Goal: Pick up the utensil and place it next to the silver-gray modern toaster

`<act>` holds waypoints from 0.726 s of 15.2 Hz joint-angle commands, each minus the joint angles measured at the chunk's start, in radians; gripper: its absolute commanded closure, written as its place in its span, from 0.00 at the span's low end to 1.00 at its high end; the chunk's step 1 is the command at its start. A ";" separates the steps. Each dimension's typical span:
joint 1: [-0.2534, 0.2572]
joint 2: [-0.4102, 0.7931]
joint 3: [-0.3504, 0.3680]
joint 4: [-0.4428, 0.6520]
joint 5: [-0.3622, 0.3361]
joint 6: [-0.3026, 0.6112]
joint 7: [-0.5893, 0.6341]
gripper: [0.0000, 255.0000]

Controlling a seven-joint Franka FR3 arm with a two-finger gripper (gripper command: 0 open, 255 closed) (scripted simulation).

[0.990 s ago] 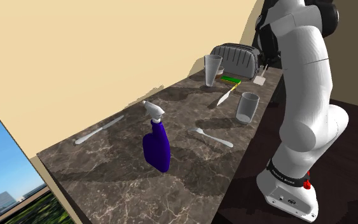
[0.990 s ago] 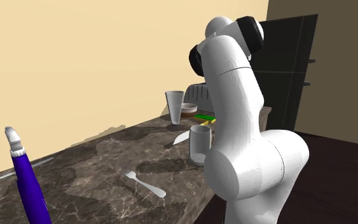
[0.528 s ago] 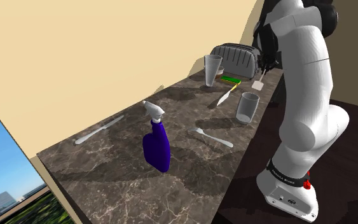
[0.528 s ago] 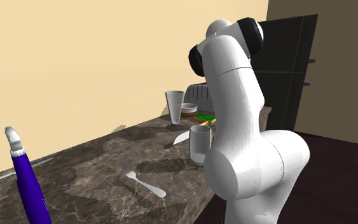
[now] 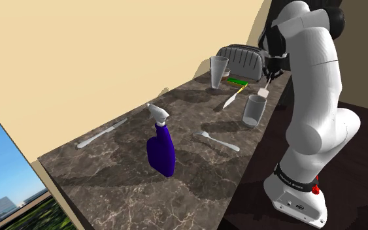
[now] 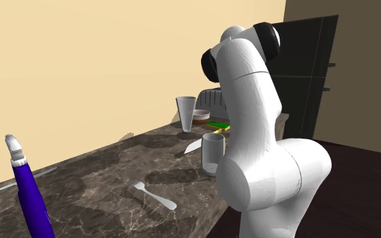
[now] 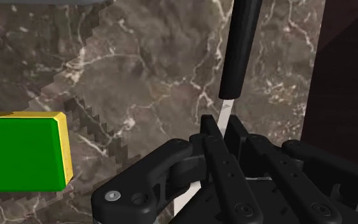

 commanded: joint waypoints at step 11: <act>-0.050 0.018 0.083 -0.049 -0.003 0.092 -0.001 1.00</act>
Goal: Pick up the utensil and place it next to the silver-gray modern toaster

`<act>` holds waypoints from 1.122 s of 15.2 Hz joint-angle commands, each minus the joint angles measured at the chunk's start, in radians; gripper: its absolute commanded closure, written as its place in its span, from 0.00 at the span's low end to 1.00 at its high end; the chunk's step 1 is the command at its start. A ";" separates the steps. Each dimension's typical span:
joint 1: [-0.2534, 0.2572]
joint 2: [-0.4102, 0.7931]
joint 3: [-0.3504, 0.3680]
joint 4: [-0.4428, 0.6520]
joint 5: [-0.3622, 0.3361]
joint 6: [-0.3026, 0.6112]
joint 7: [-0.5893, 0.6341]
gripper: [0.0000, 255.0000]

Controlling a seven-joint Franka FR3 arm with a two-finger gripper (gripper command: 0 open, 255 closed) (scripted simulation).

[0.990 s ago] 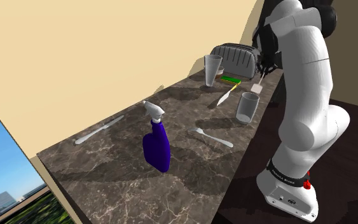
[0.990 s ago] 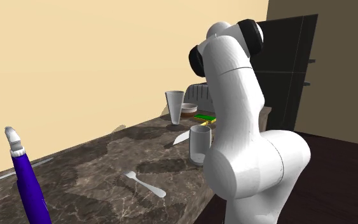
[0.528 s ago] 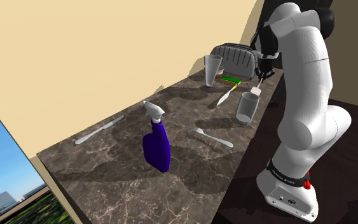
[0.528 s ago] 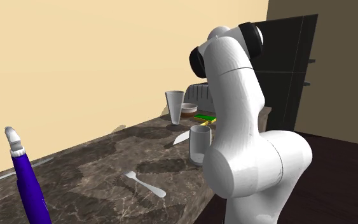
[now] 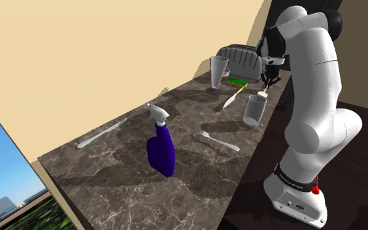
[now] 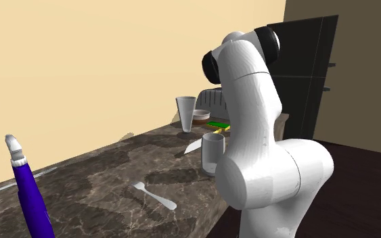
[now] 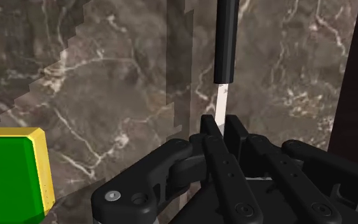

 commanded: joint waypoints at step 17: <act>0.023 -0.060 -0.036 0.042 -0.049 -0.089 0.029 0.00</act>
